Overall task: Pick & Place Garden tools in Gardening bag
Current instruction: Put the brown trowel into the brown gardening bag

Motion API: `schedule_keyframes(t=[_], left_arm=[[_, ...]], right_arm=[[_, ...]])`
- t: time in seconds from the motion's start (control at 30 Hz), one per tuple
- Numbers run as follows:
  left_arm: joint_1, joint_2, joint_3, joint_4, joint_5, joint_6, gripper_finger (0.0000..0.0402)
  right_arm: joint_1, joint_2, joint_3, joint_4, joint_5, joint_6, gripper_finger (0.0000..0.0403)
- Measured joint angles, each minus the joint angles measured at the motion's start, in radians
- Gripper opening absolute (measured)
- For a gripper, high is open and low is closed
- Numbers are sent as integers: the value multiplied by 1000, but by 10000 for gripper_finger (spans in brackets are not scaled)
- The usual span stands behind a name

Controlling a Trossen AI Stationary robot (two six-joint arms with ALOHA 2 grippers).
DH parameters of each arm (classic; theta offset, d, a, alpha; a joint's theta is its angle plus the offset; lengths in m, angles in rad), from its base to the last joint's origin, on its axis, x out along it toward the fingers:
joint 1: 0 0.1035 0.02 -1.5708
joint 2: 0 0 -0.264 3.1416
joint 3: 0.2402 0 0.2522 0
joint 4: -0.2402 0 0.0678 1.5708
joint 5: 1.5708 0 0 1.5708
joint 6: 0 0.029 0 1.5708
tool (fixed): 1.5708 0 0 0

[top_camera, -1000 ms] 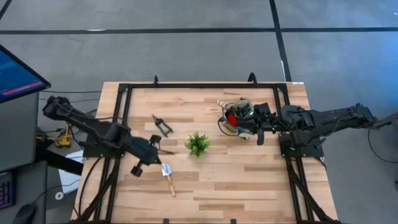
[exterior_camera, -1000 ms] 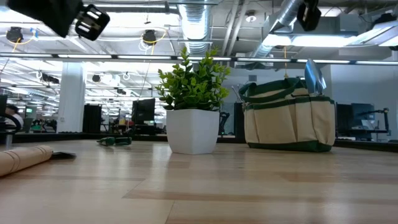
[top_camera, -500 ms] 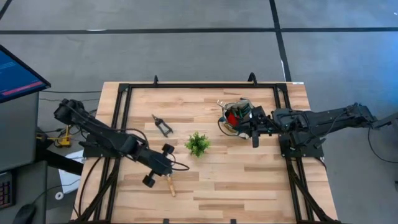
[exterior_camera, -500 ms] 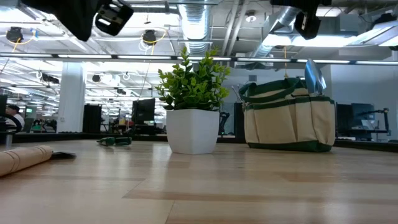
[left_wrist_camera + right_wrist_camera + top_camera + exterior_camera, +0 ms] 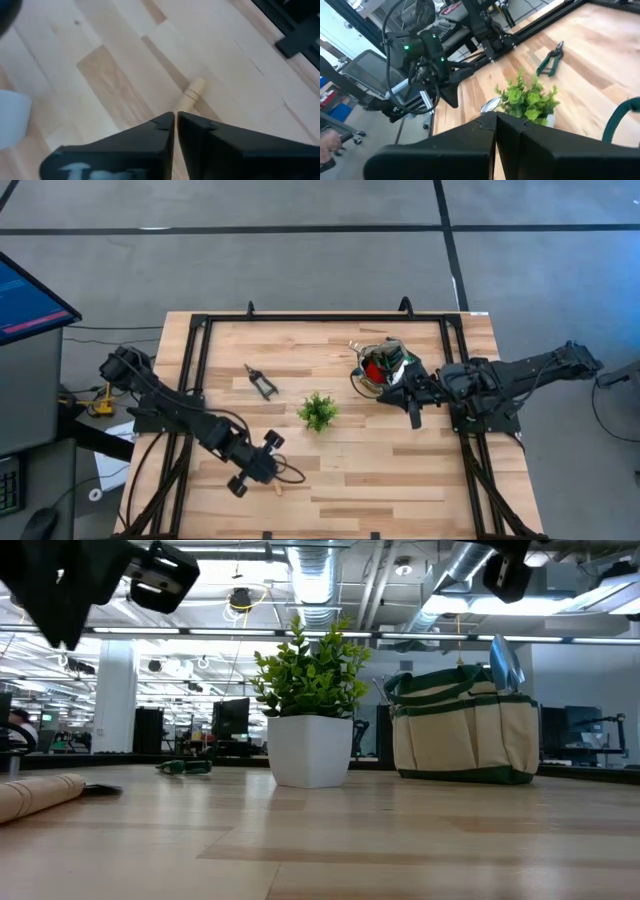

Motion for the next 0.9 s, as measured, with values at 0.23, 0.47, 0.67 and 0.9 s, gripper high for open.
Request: schedule_keyframes(t=[0.23, 0.47, 0.67, 0.9], left_arm=[[-14, 5, -5, 7, -16, 143, 63], [10, 5, -101, 56, -23, 160, 131], [11, 5, -147, 199, -22, 160, 147], [11, 5, -202, 232, 15, 158, 139]], right_arm=[[12, 0, 0, -10, 4, 28, 0], [0, 0, 0, -9, 6, 28, 0], [-17, 0, 0, -8, 7, 28, 0], [-41, 0, 0, -8, 7, 28, 0]])
